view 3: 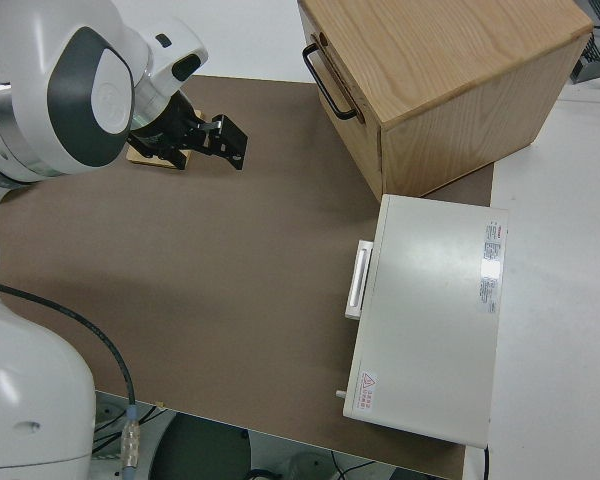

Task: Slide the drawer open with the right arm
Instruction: 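Raise the right arm and swing the right gripper toward the wooden drawer, then reach the right gripper up to the black drawer handle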

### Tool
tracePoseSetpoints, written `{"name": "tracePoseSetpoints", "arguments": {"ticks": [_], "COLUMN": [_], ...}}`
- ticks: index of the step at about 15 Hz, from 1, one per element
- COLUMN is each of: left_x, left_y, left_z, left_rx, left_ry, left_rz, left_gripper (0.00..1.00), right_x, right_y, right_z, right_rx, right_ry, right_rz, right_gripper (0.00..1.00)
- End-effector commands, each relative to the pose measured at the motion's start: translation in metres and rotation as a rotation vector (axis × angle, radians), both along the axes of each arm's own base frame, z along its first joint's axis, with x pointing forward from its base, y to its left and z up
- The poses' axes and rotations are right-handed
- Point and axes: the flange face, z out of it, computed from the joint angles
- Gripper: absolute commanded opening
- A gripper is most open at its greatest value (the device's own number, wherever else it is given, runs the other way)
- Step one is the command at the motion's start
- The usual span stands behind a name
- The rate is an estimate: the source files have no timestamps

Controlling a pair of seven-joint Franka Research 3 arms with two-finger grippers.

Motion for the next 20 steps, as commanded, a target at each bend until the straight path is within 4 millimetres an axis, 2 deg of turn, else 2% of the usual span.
{"name": "tracePoseSetpoints", "arguments": {"ticks": [1, 5, 7, 9, 11, 14, 16, 17, 20], "left_x": [-0.004, -0.004, -0.004, -0.004, -0.004, -0.004, -0.004, -0.004, -0.004], "left_y": [0.002, 0.002, 0.002, 0.002, 0.002, 0.002, 0.002, 0.002, 0.002], "left_z": [0.005, 0.005, 0.004, 0.004, 0.005, 0.005, 0.005, 0.005, 0.005], "left_rx": [-0.001, -0.001, -0.001, -0.001, -0.001, -0.001, -0.001, -0.001, -0.001], "left_ry": [0.003, 0.003, 0.005, 0.005, 0.003, 0.005, 0.003, 0.005, 0.003], "left_rz": [-0.006, -0.006, -0.008, -0.006, -0.006, -0.006, -0.008, -0.008, -0.005], "left_gripper": [0.99, 0.99, 0.99, 0.99, 0.99, 0.99, 0.99, 0.99, 0.99], "right_x": [0.003, 0.005, 0.002, 0.001, 0.002, 0.014, 0.020, 0.024, 0.035], "right_y": [0.035, 0.086, 0.099, 0.102, 0.109, 0.109, 0.107, 0.108, 0.111], "right_z": [-0.022, -0.060, -0.074, -0.088, -0.117, -0.131, -0.153, -0.164, -0.180], "right_rx": [-0.201, -0.452, -0.533, -0.678, -0.837, -0.969, -1.104, -1.136, -1.197], "right_ry": [-0.033, -0.109, -0.133, -0.167, -0.201, -0.258, -0.287, -0.302, -0.349], "right_rz": [0.021, 0.054, 0.070, 0.124, 0.203, 0.261, 0.326, 0.345, 0.394], "right_gripper": [0.990, 0.987, 0.987, 0.987, 0.987, 0.985, 0.985, 0.985, 0.983]}}
